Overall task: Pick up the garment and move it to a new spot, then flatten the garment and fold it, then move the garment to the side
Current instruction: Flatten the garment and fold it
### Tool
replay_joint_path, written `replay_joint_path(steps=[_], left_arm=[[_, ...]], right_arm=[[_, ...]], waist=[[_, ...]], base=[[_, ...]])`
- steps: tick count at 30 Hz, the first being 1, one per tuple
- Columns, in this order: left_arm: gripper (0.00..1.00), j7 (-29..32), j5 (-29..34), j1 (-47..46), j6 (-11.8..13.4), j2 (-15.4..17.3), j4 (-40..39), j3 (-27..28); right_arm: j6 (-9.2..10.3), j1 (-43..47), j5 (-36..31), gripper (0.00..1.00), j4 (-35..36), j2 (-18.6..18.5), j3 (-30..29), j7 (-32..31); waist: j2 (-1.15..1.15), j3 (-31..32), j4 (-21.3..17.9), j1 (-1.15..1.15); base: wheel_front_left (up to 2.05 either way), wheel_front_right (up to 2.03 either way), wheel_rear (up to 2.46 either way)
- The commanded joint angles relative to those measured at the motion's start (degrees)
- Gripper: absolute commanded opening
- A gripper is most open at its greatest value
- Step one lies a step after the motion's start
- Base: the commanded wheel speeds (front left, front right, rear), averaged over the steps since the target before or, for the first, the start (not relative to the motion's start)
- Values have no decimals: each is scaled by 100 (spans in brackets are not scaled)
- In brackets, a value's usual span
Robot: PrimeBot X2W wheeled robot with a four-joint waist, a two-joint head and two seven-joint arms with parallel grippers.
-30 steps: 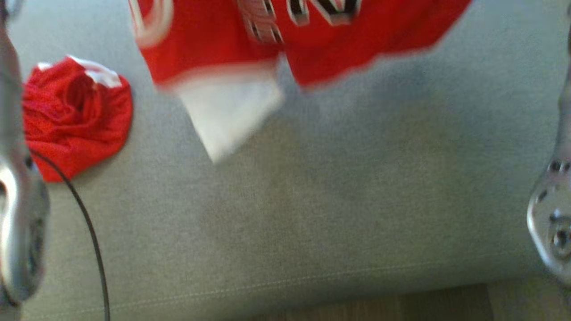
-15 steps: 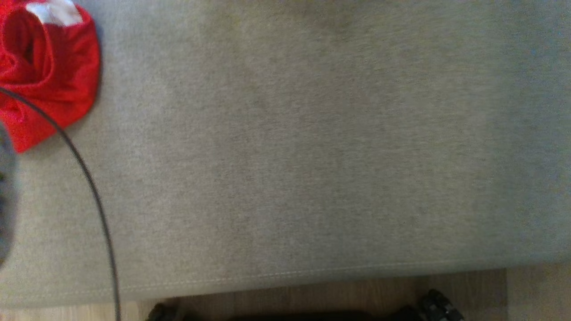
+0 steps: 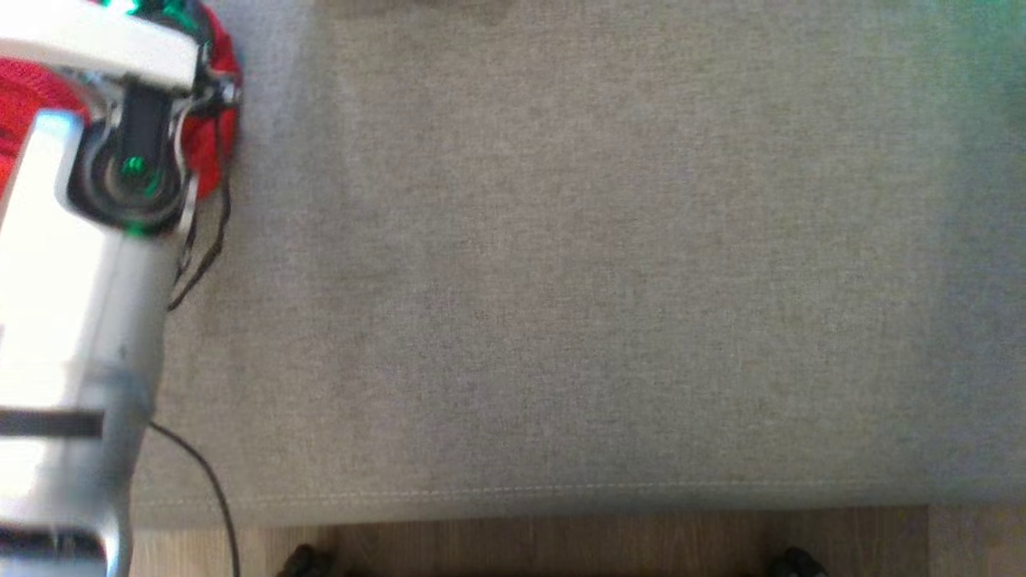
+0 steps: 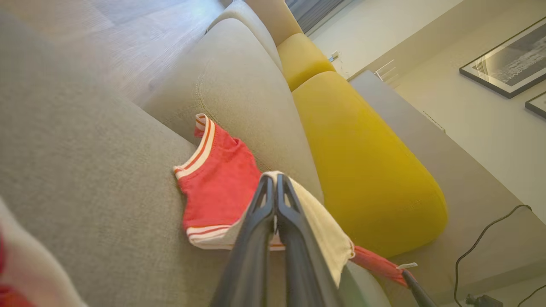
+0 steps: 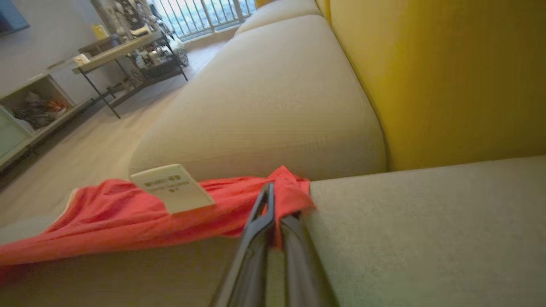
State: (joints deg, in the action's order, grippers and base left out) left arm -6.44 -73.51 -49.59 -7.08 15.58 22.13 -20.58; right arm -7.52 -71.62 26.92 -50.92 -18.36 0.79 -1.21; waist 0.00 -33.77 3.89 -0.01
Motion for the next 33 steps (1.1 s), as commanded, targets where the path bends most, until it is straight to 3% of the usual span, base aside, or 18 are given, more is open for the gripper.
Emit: replay_joint_path(steps=[1,4,8,13,17,25,33], left_arm=[[0,0,-34,479,-40,267,-301,-2],[0,1,-213,1724,-35,507,-696,-56],[0,-76,-341,2850,156,708,-1289,-25],[0,-163,-454,3825,482,841,-1925,14],[0,-265,-487,4342,704,887,-2423,50],[0,-383,-545,5237,1207,971,-3412,103],[0,-223,-611,5797,1801,1120,-4350,54]], right_arm=[[3,592,95,0,132,72,-13,-21],[3,1579,145,0,457,192,-28,-317],[3,2836,223,0,1420,320,-174,-649],[3,4359,102,0,2996,493,-569,-1178],[3,5265,-87,0,4182,844,-1102,-1569],[3,6547,-295,0,5901,1333,-1846,-2216],[3,7075,-353,0,6626,1482,-2326,-2595]], waist=[[0,485,-18,1],[0,910,-115,1],[0,1291,-165,1],[0,1597,-214,1],[0,1763,-221,1],[0,1994,-252,1],[0,2042,-254,1]], base=[[0,0,0],[0,0,0],[0,0,0],[0,0,0],[0,0,0],[0,0,0],[0,0,0]])
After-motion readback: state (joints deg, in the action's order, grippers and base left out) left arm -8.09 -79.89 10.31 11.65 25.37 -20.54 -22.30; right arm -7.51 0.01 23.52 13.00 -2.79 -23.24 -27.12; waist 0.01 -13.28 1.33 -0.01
